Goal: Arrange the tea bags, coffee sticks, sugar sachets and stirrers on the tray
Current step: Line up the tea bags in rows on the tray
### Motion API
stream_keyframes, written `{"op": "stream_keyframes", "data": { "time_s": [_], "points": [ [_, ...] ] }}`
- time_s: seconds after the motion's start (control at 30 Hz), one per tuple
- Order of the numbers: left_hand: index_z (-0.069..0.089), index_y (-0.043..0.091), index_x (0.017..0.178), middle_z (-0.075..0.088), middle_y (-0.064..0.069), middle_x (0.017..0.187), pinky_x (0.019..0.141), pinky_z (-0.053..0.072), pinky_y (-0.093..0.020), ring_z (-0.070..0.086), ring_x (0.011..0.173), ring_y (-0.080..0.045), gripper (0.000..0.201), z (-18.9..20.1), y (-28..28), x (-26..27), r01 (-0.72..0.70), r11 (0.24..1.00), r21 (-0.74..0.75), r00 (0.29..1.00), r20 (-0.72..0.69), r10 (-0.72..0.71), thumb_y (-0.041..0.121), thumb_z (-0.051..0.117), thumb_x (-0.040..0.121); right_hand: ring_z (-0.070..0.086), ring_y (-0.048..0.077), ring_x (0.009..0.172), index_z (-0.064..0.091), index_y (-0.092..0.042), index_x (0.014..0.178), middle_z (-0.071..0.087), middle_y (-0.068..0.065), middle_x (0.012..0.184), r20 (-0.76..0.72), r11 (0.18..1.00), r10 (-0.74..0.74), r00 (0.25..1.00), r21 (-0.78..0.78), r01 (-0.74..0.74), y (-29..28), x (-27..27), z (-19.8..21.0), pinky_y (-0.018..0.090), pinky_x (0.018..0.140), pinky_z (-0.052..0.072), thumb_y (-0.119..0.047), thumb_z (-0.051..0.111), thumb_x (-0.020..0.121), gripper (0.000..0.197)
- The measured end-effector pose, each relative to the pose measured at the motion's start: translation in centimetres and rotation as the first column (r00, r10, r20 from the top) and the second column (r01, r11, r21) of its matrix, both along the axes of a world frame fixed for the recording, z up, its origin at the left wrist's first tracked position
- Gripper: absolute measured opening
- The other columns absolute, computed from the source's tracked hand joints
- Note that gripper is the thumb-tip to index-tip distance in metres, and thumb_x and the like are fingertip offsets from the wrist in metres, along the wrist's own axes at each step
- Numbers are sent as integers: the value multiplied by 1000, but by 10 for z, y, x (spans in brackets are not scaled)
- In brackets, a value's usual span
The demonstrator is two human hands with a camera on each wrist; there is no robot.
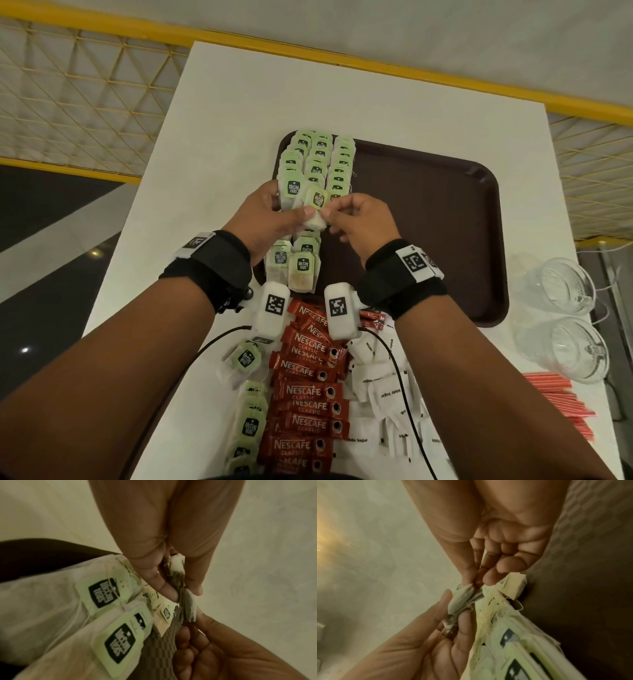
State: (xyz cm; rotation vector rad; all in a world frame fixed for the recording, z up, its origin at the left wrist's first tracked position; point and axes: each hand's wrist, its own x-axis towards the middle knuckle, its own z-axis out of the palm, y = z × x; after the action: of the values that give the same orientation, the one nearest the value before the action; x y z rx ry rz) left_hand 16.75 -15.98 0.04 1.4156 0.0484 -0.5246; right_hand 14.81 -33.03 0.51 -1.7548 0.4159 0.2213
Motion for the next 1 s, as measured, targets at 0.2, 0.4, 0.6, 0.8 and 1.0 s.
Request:
{"op": "stream_keyframes", "data": {
  "time_s": [0.2, 0.4, 0.6, 0.8, 1.0],
  "points": [
    [56, 5, 128, 69, -14, 120, 94, 55, -44, 66, 111, -31, 42, -1, -2, 0, -29, 1000, 9, 1000, -7, 29, 5, 69, 88, 60, 12, 65, 62, -8, 100, 67, 8, 87, -144, 956, -116, 983, 251, 149, -2, -3, -7, 21, 53, 47, -17, 76, 84, 23],
    [57, 3, 128, 69, -14, 120, 89, 57, -36, 68, 109, -28, 36, -4, -3, -1, -37, 999, 2, 999, -4, 37, 7, 64, 92, 59, 10, 63, 65, -11, 90, 68, 9, 86, -158, 958, -105, 982, 250, 142, -7, -4, -11, 18, 51, 45, -12, 75, 84, 12],
    [56, 4, 130, 68, -14, 122, 91, 56, -35, 67, 111, -27, 37, -8, 7, 2, -82, 997, -2, 996, -35, 82, 8, 63, 94, 59, 8, 60, 62, -15, 86, 67, 4, 80, -173, 991, -106, 979, 66, 119, -23, 0, -21, 17, 48, 47, -12, 65, 93, 8],
    [55, 5, 131, 69, -11, 122, 82, 57, -26, 67, 111, -23, 37, -8, 11, 1, -92, 996, -15, 994, -59, 91, 7, 62, 94, 59, 13, 61, 62, -16, 88, 69, 8, 87, -130, 950, 32, 991, -303, -71, -23, 15, -28, 24, 58, 54, -19, 62, 94, 7],
    [57, 6, 128, 70, -9, 120, 87, 58, -30, 68, 110, -22, 34, -7, 11, -1, -77, 997, -2, 996, -49, 76, 9, 62, 95, 67, 35, 84, 70, 0, 89, 71, 17, 91, -97, 877, 108, 989, -459, -141, -19, 24, -27, 47, 83, 55, -18, 60, 93, 21]
  ]
}}
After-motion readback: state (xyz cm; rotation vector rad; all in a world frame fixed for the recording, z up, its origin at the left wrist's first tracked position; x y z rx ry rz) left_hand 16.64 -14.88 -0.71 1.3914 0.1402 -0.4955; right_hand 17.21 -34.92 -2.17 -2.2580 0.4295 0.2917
